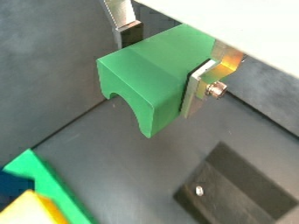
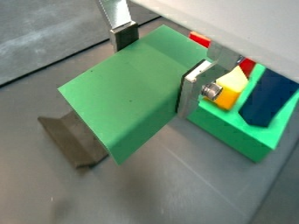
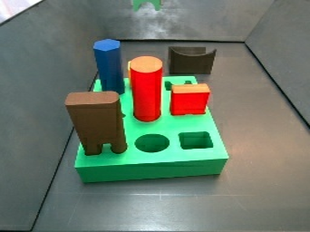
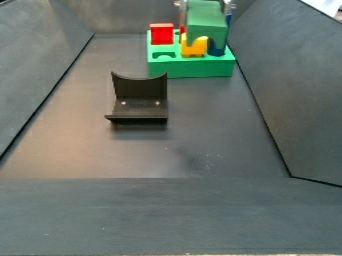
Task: Pick up the arch object. Move up. Place the arch object on the fixture. Regrasp the arch object. Rotate the arch object. Move to above the board. Insert the arch object.
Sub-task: Place the arch object on the fixture.
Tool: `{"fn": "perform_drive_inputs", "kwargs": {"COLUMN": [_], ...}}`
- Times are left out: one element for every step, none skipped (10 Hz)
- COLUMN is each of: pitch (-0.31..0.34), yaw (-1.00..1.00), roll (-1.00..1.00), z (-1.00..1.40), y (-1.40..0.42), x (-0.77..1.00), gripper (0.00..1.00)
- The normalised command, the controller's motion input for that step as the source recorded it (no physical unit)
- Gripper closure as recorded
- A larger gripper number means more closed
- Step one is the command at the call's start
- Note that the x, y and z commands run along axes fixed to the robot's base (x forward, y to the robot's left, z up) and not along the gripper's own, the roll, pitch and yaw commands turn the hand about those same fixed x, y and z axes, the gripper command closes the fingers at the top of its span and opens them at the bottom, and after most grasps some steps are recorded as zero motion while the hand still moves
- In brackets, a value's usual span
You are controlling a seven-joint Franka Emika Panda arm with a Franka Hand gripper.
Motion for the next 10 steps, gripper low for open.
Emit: {"fn": "perform_drive_inputs", "kwargs": {"pitch": [0.135,0.132,0.134,0.019,0.028,0.036,0.051,0.065,0.074,0.079], "yaw": [0.02,0.02,0.02,-0.04,-0.05,-0.06,-0.06,-0.06,-0.07,-0.08], "roll": [-0.11,-0.1,-0.1,-1.0,-1.0,-1.0,-1.0,-1.0,-1.0,-1.0], "z": [0.02,0.01,0.01,-0.03,-0.04,-0.03,-0.02,-0.02,-0.02,-0.02], "y": [-0.27,-0.24,-0.2,0.25,0.31,0.28,0.21,0.18,0.14,0.13], "x": [1.0,1.0,1.0,1.0,1.0,1.0,1.0,1.0,1.0,1.0], "gripper": [1.0,1.0,1.0,1.0,1.0,1.0,1.0,1.0,1.0,1.0]}}
